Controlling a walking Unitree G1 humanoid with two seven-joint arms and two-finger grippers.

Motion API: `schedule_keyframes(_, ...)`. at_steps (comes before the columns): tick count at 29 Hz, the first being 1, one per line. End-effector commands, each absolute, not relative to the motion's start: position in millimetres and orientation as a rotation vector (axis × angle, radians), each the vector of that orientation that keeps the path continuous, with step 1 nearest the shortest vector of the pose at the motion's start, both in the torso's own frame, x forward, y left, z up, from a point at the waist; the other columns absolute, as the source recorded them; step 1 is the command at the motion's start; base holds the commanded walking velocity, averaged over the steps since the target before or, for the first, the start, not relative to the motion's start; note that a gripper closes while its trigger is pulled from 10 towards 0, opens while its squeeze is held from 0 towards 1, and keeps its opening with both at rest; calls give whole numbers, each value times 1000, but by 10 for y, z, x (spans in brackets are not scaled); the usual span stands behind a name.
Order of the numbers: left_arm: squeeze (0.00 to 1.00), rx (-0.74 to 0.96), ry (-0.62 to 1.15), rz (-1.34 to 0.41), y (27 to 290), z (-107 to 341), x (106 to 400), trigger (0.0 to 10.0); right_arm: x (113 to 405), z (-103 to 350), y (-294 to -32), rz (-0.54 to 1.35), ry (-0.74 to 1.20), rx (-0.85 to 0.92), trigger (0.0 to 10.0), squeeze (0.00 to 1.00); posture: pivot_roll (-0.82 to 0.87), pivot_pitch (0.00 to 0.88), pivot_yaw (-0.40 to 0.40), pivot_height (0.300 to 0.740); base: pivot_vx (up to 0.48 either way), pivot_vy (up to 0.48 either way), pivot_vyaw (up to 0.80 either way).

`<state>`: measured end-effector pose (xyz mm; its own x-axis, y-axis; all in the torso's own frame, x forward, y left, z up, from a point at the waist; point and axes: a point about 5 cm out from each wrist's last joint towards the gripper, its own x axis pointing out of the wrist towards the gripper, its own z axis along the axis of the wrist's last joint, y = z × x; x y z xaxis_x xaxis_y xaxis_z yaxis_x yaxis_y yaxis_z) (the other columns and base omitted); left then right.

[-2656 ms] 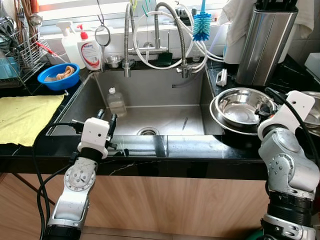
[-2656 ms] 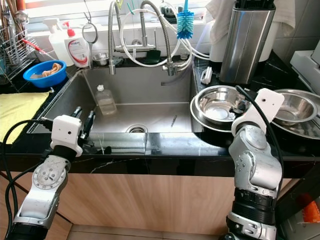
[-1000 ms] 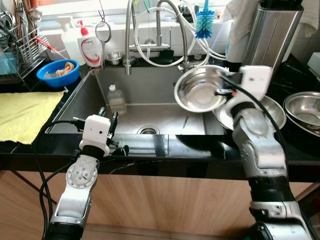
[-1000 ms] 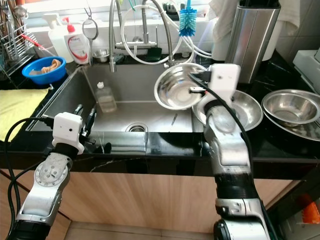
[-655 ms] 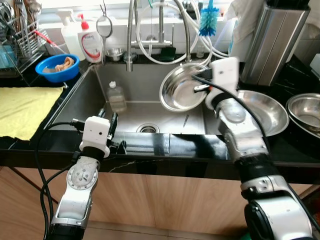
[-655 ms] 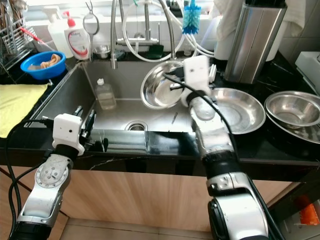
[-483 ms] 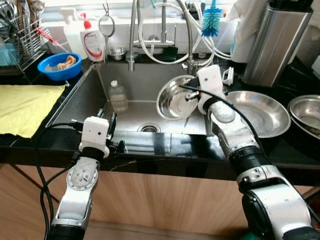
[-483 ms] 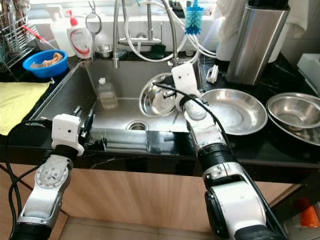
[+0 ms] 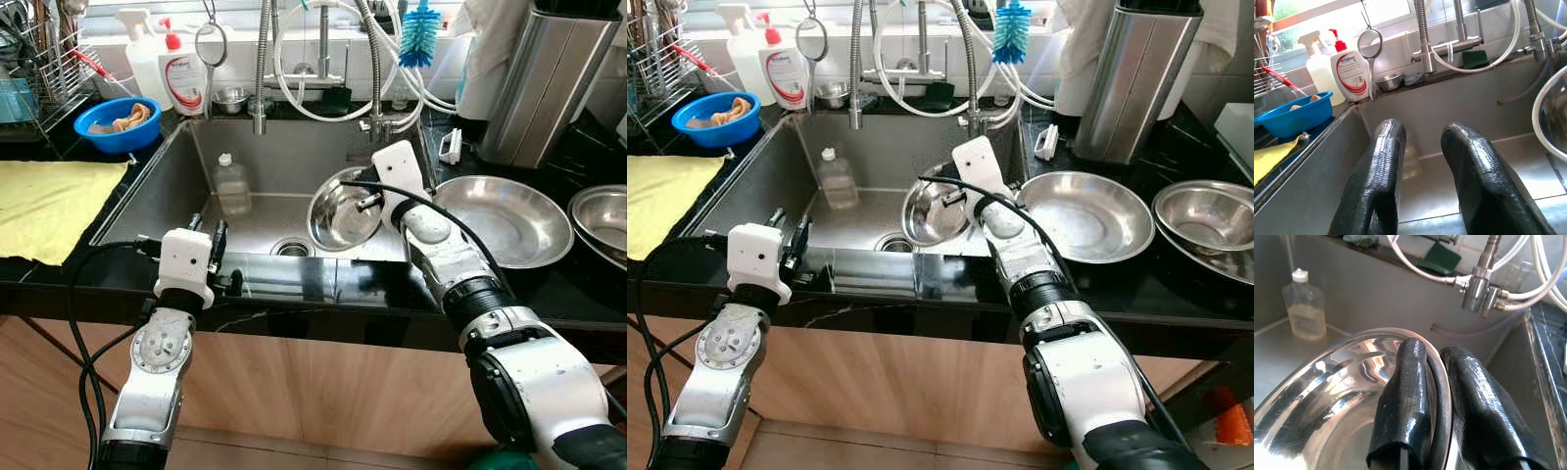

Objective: Kitchen organization

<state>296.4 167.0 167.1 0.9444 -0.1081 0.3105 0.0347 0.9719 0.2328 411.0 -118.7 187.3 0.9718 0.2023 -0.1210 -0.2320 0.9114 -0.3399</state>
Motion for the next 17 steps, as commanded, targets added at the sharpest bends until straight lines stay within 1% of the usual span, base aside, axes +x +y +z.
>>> schedule_keyframes(1, 0, 229, -338, -54, 1710, 1714, 2953, 10000, 4141, 2001, -1139, 232, 42, -368, 10000, 0, -91, 0, 34, 740, 0, 0, 0)
schedule_keyframes(2, 0, 229, -337, -54, 1711, 1713, 2953, 10000, 4142, 2000, -1139, 233, 42, -366, 10000, 0, -91, 0, 35, 740, 0, 0, 0)
schedule_keyframes(3, 0, 229, -337, -54, 1713, 1710, 2952, 10000, 4142, 1999, -1140, 234, 42, -365, 10000, 235, -91, 0, 35, 740, 0, 0, 0)
schedule_keyframes(4, 0, 229, -335, -53, 1715, 1708, 2950, 10000, 4144, 1999, -1139, 235, 42, -363, 10000, 698, -92, 0, 36, 740, 0, 0, 0)
schedule_keyframes(7, 0, 230, -334, -54, 1719, 1708, 2950, 10000, 4146, 2002, -1137, 235, 41, -365, 10000, 710, -92, 0, 38, 740, 0, 0, 0)
schedule_keyframes(8, 0, 230, -334, -54, 1719, 1708, 2949, 10000, 4147, 2002, -1137, 234, 41, -365, 10000, 776, -92, 0, 38, 740, 0, 0, 0)
schedule_keyframes(9, 0, 228, -334, -55, 1718, 1708, 2948, 10000, 4148, 2003, -1140, 230, 40, -366, 10000, 753, -92, 0, 38, 740, 0, 0, 0)
schedule_keyframes(10, 0, 229, -333, -56, 1719, 1708, 2948, 10000, 4150, 2008, -1143, 226, 38, -368, 10000, 627, -93, 0, 39, 740, 0, 0, 0)
schedule_keyframes(11, 0, 229, -333, -56, 1720, 1708, 2949, 10000, 4152, 2014, -1147, 223, 37, -367, 10000, 537, -94, 0, 41, 740, 0, 0, 0)
schedule_keyframes(12, 0, 229, -333, -56, 1720, 1708, 2949, 10000, 4152, 2014, -1147, 223, 37, -367, 10000, 537, -94, 0, 41, 740, 0, 0, 0)
schedule_keyframes(13, 0, 230, -332, -56, 1723, 1708, 2948, 10000, 4154, 2020, -1150, 220, 34, -367, 10000, 20, -95, 0, 42, 740, 0, 0, 0)
schedule_keyframes(17, 0, 232, -332, -55, 1729, 1711, 2953, 10000, 4160, 2058, -1142, 216, 16, -354, 10000, 0, -95, 0, 46, 740, 0, 0, 0)
